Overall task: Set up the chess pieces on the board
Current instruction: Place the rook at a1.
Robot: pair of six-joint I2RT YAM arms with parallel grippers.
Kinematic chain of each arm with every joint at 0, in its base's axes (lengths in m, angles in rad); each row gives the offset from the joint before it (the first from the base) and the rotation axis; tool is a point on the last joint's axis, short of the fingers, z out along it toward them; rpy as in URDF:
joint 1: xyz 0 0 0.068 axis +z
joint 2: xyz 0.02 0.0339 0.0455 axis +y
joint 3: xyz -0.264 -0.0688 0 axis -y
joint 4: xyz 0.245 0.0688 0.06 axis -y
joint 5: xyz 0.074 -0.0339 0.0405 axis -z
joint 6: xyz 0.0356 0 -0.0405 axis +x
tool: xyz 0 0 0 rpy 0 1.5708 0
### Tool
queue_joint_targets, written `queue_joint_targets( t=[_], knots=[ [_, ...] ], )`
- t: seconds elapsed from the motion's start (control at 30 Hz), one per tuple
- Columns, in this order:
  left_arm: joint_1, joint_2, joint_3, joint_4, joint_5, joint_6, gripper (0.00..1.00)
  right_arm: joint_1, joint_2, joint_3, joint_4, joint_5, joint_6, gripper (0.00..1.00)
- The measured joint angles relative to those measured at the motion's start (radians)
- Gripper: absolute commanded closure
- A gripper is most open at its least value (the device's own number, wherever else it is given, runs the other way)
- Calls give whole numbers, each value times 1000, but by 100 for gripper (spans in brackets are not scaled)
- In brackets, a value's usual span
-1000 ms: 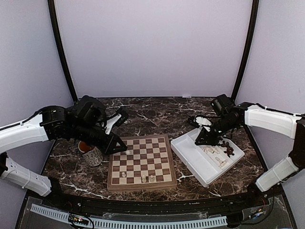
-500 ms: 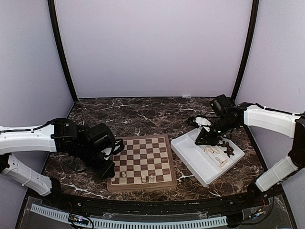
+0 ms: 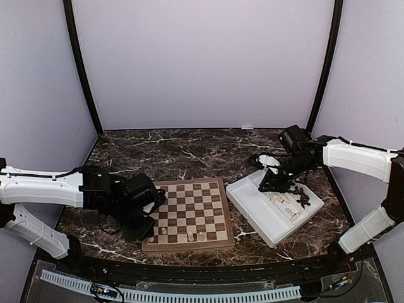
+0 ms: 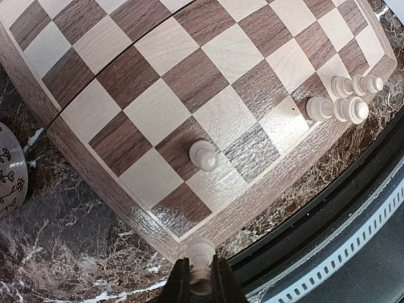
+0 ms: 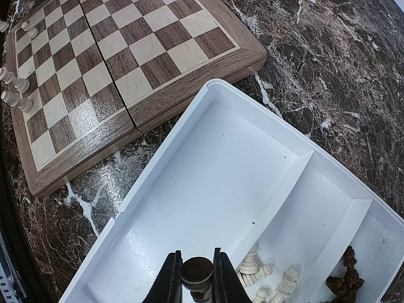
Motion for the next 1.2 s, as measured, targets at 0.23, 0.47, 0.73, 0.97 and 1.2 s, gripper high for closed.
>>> queue_joint_targets(
  t=[0.23, 0.47, 0.73, 0.97, 1.2],
  knots=[
    [0, 19, -20, 36, -21, 0, 98, 0, 0, 0, 0, 6, 0, 88],
    [0, 50, -26, 58, -34, 5, 97, 0, 0, 0, 0, 6, 0, 88],
    [0, 74, -29, 73, -45, 9, 86, 0, 0, 0, 0, 6, 0, 88],
    [0, 82, -29, 73, -57, 10, 72, 0, 0, 0, 0, 6, 0, 88],
    [0, 82, -26, 70, -64, 12, 62, 0, 0, 0, 0, 6, 0, 88]
  ],
)
